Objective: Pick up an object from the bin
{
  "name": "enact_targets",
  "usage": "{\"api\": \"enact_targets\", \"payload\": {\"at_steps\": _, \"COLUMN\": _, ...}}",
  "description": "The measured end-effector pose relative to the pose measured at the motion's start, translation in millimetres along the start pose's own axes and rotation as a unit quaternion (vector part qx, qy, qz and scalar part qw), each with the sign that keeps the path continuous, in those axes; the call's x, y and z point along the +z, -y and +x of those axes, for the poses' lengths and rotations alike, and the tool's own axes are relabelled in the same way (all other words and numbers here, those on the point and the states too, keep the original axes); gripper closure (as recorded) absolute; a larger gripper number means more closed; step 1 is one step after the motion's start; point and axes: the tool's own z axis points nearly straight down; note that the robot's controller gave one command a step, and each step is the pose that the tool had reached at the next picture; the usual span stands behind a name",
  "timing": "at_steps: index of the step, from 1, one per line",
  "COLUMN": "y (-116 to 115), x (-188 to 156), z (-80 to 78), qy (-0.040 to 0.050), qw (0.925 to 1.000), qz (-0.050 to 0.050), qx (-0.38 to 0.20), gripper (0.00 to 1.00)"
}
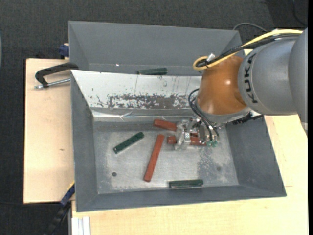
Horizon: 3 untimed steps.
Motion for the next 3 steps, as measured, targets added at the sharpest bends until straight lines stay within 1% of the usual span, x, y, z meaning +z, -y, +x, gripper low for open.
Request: {"api": "enact_targets", "payload": {"at_steps": 3, "y": 0.6, "x": 0.2, "z": 0.2, "qy": -0.0003, "qw": 1.0, "qz": 0.0, "qx": 0.001, "gripper": 1.0}}
